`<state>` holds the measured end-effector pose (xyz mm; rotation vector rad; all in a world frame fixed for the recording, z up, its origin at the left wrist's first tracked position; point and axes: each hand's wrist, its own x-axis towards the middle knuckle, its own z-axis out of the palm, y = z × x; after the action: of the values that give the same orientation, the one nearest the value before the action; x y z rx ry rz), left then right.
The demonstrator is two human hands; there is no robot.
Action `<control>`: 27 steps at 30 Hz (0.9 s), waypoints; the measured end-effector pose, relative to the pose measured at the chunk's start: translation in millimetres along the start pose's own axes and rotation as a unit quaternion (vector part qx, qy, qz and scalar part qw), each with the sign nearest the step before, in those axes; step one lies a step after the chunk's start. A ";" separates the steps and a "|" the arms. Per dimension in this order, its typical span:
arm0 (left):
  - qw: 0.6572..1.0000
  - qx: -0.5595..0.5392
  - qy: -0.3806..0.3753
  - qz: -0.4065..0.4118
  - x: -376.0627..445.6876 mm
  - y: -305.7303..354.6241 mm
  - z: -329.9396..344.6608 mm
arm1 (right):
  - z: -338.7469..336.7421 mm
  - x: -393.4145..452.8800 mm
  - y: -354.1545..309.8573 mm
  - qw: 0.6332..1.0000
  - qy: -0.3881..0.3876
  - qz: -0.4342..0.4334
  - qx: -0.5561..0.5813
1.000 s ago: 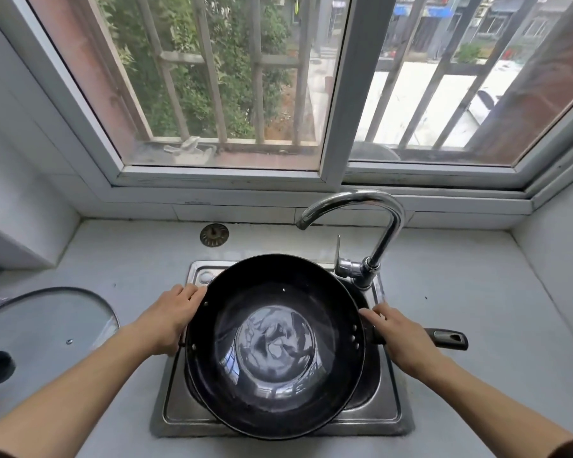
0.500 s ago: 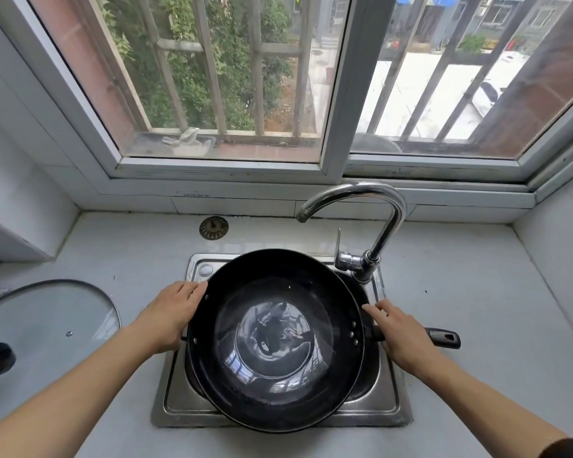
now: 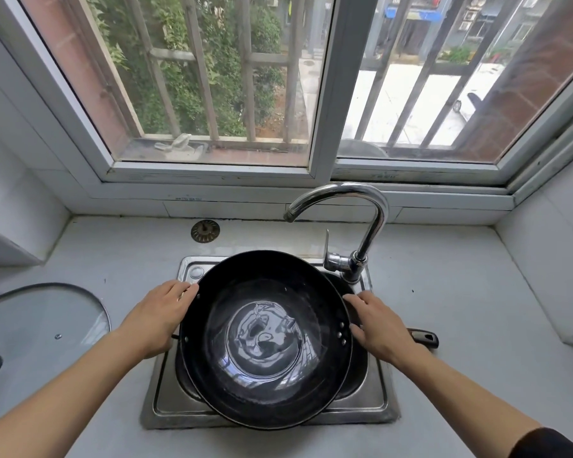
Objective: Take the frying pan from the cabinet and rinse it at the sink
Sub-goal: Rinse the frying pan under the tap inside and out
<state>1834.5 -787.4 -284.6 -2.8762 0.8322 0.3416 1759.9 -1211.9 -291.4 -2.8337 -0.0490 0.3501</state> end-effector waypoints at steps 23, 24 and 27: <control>0.999 -0.027 0.022 -0.019 -7.7 -2.6 8.1 | 6.4 140.8 -25.0 0.997 0.066 -0.003 -0.034; 0.999 -0.025 0.026 -0.018 -7.8 -1.1 7.2 | 8.0 144.7 -25.7 0.997 0.061 0.001 -0.043; 0.999 -0.019 0.032 -0.021 -7.2 0.2 5.7 | 6.3 152.1 -29.9 0.997 0.049 0.012 -0.055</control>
<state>1827.4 -782.9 -288.3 -2.9491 0.7817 0.2654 1906.0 -1171.3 -324.2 -2.9586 -0.0140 0.2191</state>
